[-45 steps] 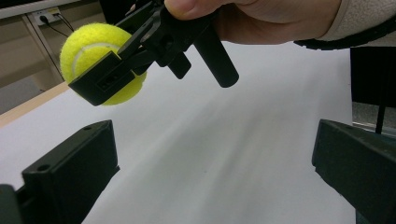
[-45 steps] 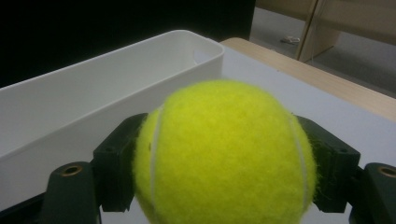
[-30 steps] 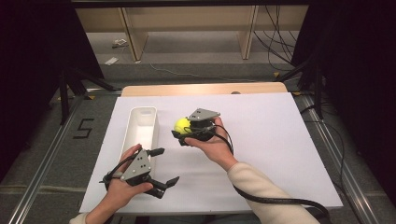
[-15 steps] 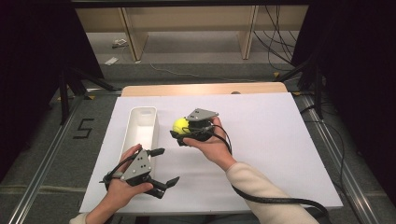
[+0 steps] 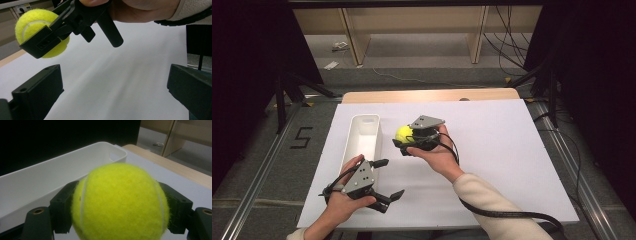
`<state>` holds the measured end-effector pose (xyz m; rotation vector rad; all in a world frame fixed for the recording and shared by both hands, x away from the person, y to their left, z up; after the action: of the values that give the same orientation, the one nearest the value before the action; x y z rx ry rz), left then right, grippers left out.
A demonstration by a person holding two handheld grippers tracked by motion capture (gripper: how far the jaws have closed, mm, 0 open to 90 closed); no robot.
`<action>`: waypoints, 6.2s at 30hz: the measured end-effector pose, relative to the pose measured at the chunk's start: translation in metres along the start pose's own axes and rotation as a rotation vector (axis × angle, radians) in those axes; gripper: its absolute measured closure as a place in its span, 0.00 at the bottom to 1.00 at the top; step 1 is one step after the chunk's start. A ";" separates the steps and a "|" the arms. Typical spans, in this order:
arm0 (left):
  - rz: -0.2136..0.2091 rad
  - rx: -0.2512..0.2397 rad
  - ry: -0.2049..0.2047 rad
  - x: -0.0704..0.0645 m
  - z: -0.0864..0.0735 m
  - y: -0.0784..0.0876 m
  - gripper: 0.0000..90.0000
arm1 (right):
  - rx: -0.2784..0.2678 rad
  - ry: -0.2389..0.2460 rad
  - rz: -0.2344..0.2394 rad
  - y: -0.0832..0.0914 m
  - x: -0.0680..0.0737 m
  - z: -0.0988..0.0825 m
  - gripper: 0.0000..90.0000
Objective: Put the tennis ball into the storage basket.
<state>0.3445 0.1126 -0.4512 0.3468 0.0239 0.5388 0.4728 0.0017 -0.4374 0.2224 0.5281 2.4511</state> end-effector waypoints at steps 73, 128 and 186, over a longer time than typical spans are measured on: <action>-0.009 0.008 -0.003 -0.002 -0.001 -0.001 0.00 | 0.001 0.023 0.028 -0.013 0.014 0.017 0.29; -0.016 0.011 -0.011 -0.003 -0.001 -0.002 0.00 | 0.006 0.038 0.081 -0.030 0.029 0.038 0.29; -0.023 0.015 -0.020 -0.005 -0.002 0.000 0.00 | 0.025 0.050 0.126 -0.056 0.045 0.058 0.29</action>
<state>0.3406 0.1104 -0.4533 0.3658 0.0122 0.5128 0.4826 0.0880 -0.4071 0.2117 0.5827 2.5795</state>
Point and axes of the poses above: each handheld gripper's, and its own axes: y roughly backward along the jaws, z roughly out of its top, x roughly to its left, the point moved 6 cm from there along -y, roughly forward along the jaws
